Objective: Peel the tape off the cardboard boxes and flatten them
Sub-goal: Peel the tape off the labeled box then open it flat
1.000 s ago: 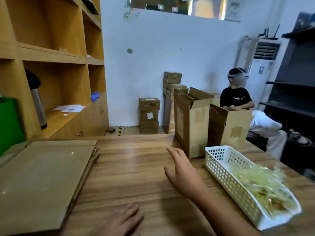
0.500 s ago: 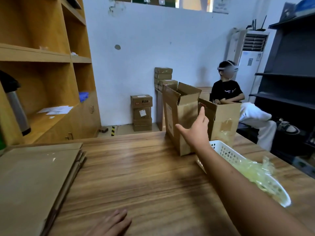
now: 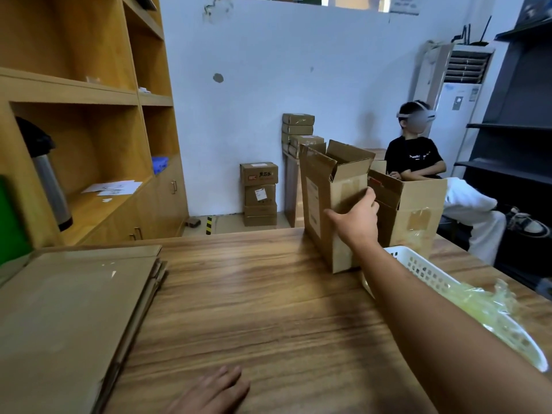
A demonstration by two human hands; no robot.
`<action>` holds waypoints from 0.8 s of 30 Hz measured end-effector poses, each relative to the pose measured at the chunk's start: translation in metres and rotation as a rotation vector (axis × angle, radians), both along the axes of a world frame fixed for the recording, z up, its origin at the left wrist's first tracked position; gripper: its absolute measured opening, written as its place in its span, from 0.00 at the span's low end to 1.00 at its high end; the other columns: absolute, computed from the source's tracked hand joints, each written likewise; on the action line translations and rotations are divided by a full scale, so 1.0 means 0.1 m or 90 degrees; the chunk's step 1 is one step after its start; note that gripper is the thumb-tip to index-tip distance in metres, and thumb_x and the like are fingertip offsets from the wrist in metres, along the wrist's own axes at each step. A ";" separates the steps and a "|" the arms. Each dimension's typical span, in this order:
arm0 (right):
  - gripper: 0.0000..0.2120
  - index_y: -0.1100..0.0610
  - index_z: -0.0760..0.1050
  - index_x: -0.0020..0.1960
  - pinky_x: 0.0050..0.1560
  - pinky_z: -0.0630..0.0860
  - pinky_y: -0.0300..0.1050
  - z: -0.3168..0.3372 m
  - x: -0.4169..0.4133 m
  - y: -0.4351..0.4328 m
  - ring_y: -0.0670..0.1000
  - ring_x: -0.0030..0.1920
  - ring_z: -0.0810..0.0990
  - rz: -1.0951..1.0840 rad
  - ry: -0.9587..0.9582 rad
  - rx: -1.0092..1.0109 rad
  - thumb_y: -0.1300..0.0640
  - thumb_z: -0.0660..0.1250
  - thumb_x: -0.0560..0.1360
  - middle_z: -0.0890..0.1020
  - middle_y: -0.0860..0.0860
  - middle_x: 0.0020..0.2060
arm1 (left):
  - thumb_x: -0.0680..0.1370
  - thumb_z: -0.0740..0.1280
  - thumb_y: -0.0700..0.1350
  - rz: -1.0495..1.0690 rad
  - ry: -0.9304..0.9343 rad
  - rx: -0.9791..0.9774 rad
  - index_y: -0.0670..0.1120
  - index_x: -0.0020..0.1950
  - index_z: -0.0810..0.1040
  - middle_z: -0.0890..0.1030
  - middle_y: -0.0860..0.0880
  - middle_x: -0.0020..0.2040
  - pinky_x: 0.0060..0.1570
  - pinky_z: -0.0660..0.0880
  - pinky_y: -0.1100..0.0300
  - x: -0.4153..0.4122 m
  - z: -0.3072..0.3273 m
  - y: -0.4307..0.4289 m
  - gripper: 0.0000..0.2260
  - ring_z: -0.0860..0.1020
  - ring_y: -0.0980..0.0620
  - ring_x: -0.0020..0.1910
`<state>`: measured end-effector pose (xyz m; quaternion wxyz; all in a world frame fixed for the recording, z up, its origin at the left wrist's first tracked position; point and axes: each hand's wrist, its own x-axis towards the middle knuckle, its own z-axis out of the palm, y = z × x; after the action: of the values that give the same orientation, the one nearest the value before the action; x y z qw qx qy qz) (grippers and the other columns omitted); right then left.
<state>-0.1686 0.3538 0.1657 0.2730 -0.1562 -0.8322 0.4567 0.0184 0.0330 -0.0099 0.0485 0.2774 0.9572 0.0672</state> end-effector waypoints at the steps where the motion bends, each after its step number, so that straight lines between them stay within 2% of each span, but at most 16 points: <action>1: 0.53 0.52 0.47 0.81 0.70 0.70 0.64 0.00 0.01 0.00 0.61 0.75 0.65 0.002 0.007 -0.005 0.47 0.79 0.69 0.62 0.57 0.76 | 0.80 0.31 0.67 -0.007 -0.003 0.057 0.81 0.71 0.45 0.44 0.83 0.69 0.61 0.43 0.84 0.02 0.10 0.03 0.20 0.52 0.80 0.69; 2: 0.52 0.52 0.47 0.80 0.71 0.69 0.62 -0.01 0.02 -0.01 0.61 0.75 0.66 0.007 0.015 -0.012 0.47 0.79 0.69 0.62 0.57 0.76 | 0.71 0.26 0.74 -0.018 0.088 0.081 0.84 0.67 0.44 0.43 0.86 0.64 0.57 0.40 0.87 0.01 0.14 0.07 0.25 0.49 0.86 0.64; 3: 0.52 0.53 0.48 0.80 0.71 0.69 0.60 -0.02 0.04 -0.02 0.60 0.74 0.66 0.015 0.023 -0.022 0.47 0.79 0.70 0.62 0.57 0.76 | 0.61 0.22 0.79 -0.007 0.072 0.105 0.86 0.64 0.46 0.43 0.85 0.63 0.54 0.35 0.88 0.05 0.27 0.12 0.33 0.42 0.88 0.61; 4: 0.52 0.54 0.48 0.80 0.70 0.69 0.58 -0.03 0.07 -0.02 0.59 0.74 0.66 0.025 0.033 -0.031 0.47 0.79 0.70 0.62 0.57 0.76 | 0.53 0.20 0.79 -0.033 0.051 0.055 0.84 0.62 0.48 0.43 0.83 0.64 0.51 0.30 0.87 0.07 0.32 0.14 0.40 0.37 0.85 0.62; 5: 0.51 0.55 0.49 0.81 0.70 0.69 0.55 -0.04 0.10 -0.03 0.58 0.74 0.67 0.035 0.042 -0.039 0.48 0.79 0.70 0.63 0.57 0.76 | 0.51 0.21 0.78 -0.047 0.015 0.023 0.82 0.61 0.50 0.43 0.80 0.66 0.49 0.28 0.86 0.07 0.33 0.14 0.41 0.34 0.81 0.64; 6: 0.51 0.56 0.49 0.81 0.70 0.68 0.53 -0.05 0.14 -0.05 0.57 0.74 0.67 0.045 0.049 -0.043 0.48 0.79 0.70 0.63 0.57 0.76 | 0.55 0.22 0.77 -0.042 0.029 0.038 0.80 0.63 0.49 0.43 0.80 0.66 0.51 0.28 0.86 0.06 0.34 0.15 0.39 0.38 0.78 0.69; 8: 0.51 0.55 0.50 0.81 0.70 0.69 0.52 -0.06 0.23 -0.08 0.55 0.74 0.68 0.073 0.063 -0.054 0.48 0.79 0.70 0.64 0.55 0.76 | 0.67 0.25 0.72 -0.013 0.159 0.017 0.78 0.67 0.47 0.42 0.80 0.65 0.58 0.31 0.85 0.03 0.37 0.15 0.29 0.50 0.73 0.74; 9: 0.51 0.54 0.50 0.80 0.70 0.69 0.52 -0.06 0.28 -0.10 0.55 0.74 0.68 0.088 0.069 -0.061 0.48 0.79 0.70 0.65 0.55 0.76 | 0.70 0.26 0.70 0.029 0.133 0.000 0.77 0.68 0.46 0.43 0.81 0.65 0.60 0.32 0.84 0.04 0.35 0.11 0.27 0.55 0.73 0.74; 10: 0.51 0.53 0.50 0.80 0.71 0.70 0.53 -0.06 0.33 -0.12 0.54 0.74 0.68 0.102 0.073 -0.064 0.47 0.79 0.69 0.66 0.54 0.75 | 0.75 0.27 0.68 0.048 0.126 -0.052 0.74 0.71 0.45 0.48 0.81 0.66 0.64 0.34 0.81 0.07 0.33 0.08 0.26 0.60 0.74 0.72; 11: 0.51 0.53 0.51 0.80 0.71 0.70 0.53 -0.06 0.39 -0.14 0.54 0.74 0.68 0.114 0.073 -0.067 0.47 0.79 0.69 0.66 0.54 0.75 | 0.80 0.29 0.65 0.055 0.100 -0.082 0.69 0.76 0.43 0.58 0.81 0.66 0.69 0.37 0.75 0.08 0.32 0.07 0.24 0.67 0.75 0.67; 13: 0.51 0.53 0.51 0.81 0.71 0.69 0.50 -0.04 0.52 -0.17 0.52 0.73 0.68 0.137 0.073 -0.075 0.46 0.79 0.70 0.67 0.53 0.75 | 0.85 0.34 0.58 0.033 0.159 -0.109 0.59 0.80 0.42 0.74 0.78 0.57 0.74 0.42 0.66 0.00 0.17 0.00 0.23 0.73 0.73 0.60; 15: 0.49 0.54 0.51 0.81 0.66 0.69 0.43 -0.01 0.67 -0.21 0.48 0.70 0.69 0.166 0.078 -0.092 0.46 0.78 0.71 0.68 0.52 0.74 | 0.84 0.35 0.59 0.029 0.188 -0.118 0.57 0.81 0.41 0.78 0.75 0.55 0.75 0.43 0.65 0.03 -0.03 -0.07 0.24 0.71 0.69 0.61; 17: 0.47 0.54 0.53 0.80 0.62 0.69 0.40 0.01 0.79 -0.24 0.44 0.64 0.69 0.203 0.079 -0.116 0.46 0.77 0.72 0.71 0.50 0.72 | 0.84 0.36 0.60 0.004 0.190 -0.064 0.55 0.82 0.39 0.78 0.75 0.55 0.75 0.44 0.65 0.15 -0.05 -0.04 0.26 0.69 0.67 0.61; 20: 0.43 0.51 0.58 0.79 0.54 0.73 0.36 0.03 0.98 -0.25 0.43 0.60 0.74 0.246 0.065 -0.146 0.44 0.76 0.72 0.74 0.44 0.65 | 0.84 0.38 0.62 -0.029 0.125 -0.039 0.60 0.81 0.41 0.75 0.75 0.59 0.73 0.47 0.70 0.22 0.04 -0.03 0.25 0.67 0.66 0.65; 22: 0.32 0.47 0.65 0.71 0.48 0.78 0.36 0.02 1.07 -0.24 0.41 0.55 0.79 0.281 0.051 -0.177 0.44 0.76 0.72 0.78 0.41 0.60 | 0.84 0.41 0.62 -0.048 0.121 0.028 0.66 0.78 0.53 0.68 0.73 0.68 0.72 0.50 0.75 0.22 0.20 0.01 0.21 0.62 0.69 0.72; 24: 0.25 0.48 0.71 0.66 0.45 0.83 0.43 0.00 1.15 -0.23 0.43 0.52 0.83 0.316 0.018 -0.237 0.43 0.75 0.73 0.82 0.44 0.57 | 0.85 0.46 0.60 -0.059 0.142 0.085 0.64 0.70 0.67 0.67 0.67 0.72 0.70 0.55 0.75 0.27 0.31 0.03 0.17 0.59 0.68 0.75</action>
<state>-0.0536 0.3305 0.1658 0.1311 0.0110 -0.7431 0.6561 0.0458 0.0363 0.0216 -0.0736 0.3299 0.9361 0.0969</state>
